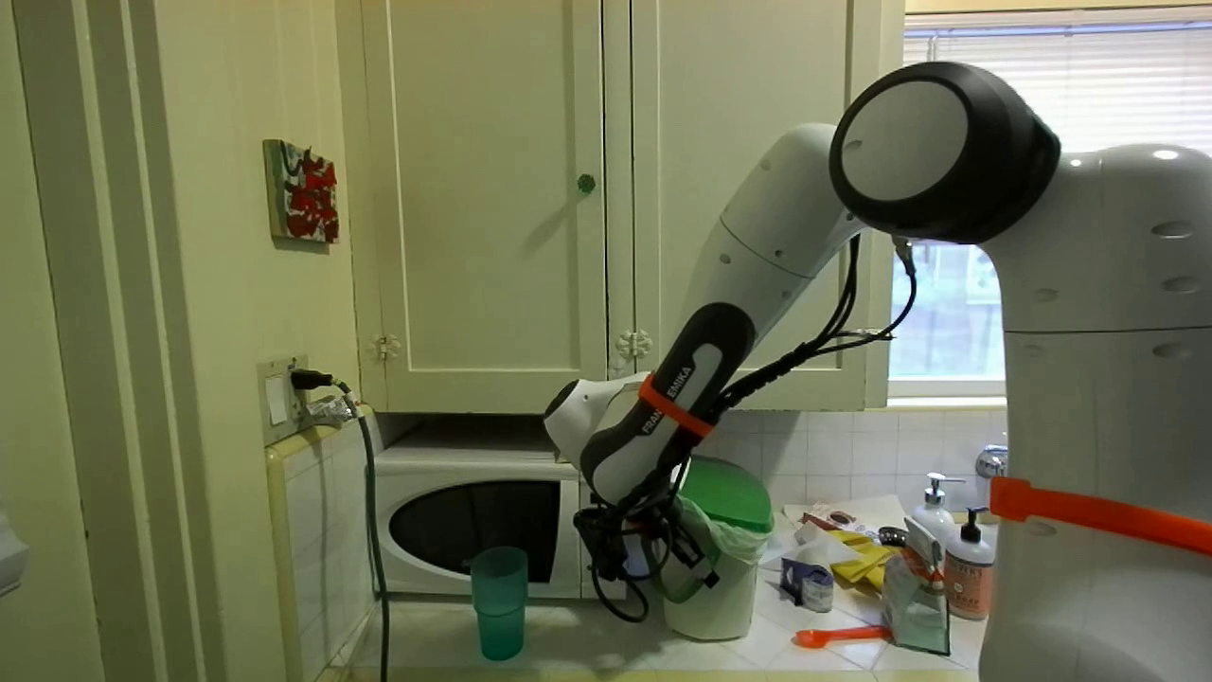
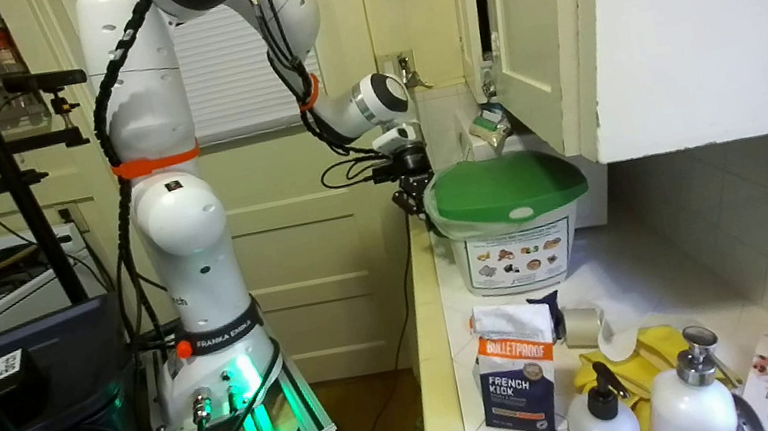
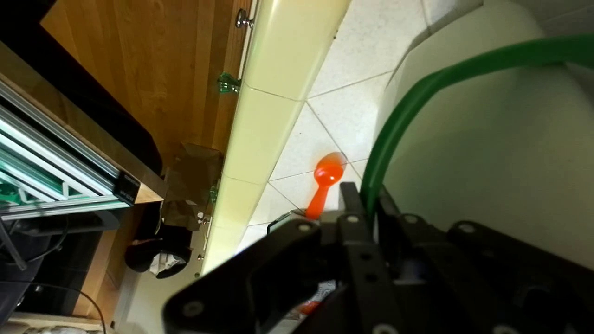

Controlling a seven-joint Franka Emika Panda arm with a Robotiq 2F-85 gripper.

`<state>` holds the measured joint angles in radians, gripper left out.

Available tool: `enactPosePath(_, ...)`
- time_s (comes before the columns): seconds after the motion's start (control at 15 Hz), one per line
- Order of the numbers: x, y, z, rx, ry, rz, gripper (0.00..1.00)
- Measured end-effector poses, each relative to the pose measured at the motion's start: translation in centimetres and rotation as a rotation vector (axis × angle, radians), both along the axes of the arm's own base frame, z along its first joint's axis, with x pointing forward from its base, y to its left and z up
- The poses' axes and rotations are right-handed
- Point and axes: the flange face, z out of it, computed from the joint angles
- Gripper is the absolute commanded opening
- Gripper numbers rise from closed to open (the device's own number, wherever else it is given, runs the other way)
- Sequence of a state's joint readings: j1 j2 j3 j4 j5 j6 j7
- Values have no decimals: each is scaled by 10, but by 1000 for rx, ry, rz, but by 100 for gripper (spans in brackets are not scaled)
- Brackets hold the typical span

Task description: Move the tape and orange spoon to the right then move the bin forwards.

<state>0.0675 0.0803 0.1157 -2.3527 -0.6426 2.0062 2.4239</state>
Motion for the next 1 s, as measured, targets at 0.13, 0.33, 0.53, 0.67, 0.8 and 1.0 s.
enactPosePath(0.13,0,4,1,3,-1,4,41)
enactPosePath(0.33,0,11,1,4,-1,21,65)
enactPosePath(0.53,-1,15,1,4,0,31,87)
enactPosePath(0.67,-1,16,1,5,5,39,100)
enactPosePath(0.8,-1,17,1,5,7,48,100)
enactPosePath(1.0,2,19,4,4,6,68,100)
